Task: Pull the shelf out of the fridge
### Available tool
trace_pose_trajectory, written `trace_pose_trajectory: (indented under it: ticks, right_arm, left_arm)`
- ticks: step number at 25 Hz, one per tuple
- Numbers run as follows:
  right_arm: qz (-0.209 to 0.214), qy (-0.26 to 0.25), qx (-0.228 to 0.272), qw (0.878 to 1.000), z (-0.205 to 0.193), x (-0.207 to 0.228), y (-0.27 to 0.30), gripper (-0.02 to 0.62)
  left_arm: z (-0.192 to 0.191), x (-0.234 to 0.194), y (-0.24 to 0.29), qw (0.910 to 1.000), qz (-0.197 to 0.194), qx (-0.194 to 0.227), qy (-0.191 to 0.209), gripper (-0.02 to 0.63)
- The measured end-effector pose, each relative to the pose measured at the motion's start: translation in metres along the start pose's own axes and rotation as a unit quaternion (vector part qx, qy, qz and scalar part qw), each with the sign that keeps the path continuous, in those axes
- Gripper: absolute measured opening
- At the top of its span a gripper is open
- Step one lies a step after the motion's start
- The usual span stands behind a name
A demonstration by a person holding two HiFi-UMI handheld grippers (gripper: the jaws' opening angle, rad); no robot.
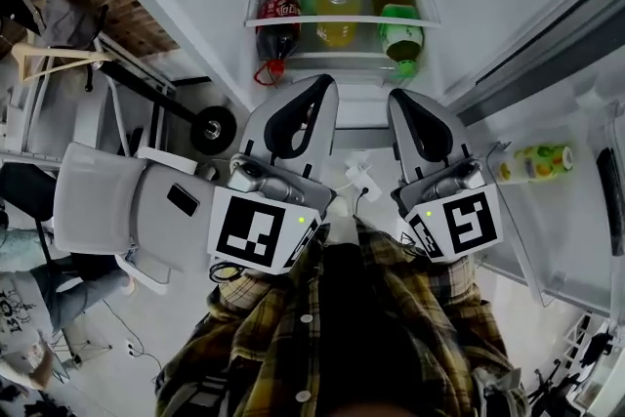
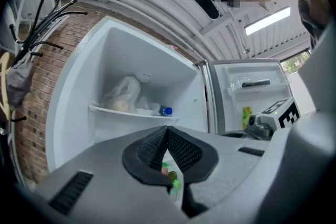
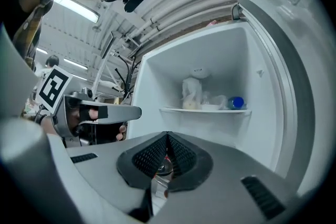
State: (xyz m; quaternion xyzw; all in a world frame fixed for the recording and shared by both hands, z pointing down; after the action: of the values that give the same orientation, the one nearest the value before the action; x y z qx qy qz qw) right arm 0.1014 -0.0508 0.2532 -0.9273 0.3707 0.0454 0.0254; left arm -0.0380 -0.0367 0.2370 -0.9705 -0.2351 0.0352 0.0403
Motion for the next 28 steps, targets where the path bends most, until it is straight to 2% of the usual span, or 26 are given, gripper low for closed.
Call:
trace_pose_trajectory:
  ticks: [8,14,21,28]
  right_arm:
    - [0.019,0.014,-0.005,1.000,-0.010,0.021,0.018,0.015]
    - [0.019,0.024,-0.008,0.999,-0.014,0.024,0.038,0.015]
    - [-0.006,0.034,-0.003,0.999,-0.011,0.030,0.076,0.015]
    - [-0.033,0.050,0.002,0.998,-0.015,0.032,0.107,0.015]
  left_arm:
    - [-0.007,-0.002,0.027,0.9999,0.009,-0.014,0.003,0.003]
    - [-0.009,-0.020,0.039,0.9997,0.007,-0.024,0.003,0.003]
    - [-0.010,-0.058,0.059,0.9996,0.006,-0.026,0.000,0.003]
    - [-0.025,-0.090,0.070,0.9981,-0.022,-0.057,0.011,0.003]
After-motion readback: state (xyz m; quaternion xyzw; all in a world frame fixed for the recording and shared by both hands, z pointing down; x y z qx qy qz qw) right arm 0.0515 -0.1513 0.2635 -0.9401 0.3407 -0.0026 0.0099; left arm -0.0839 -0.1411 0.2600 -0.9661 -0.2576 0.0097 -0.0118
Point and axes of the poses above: the fingertips, and each gripper's own axes: y forward along the fingers, x to its right, z out of its top, the point moved 6 cm from there along -y, backward along the fingers, and after that the axes turned 1 degree about z, right-handed, at the moved point
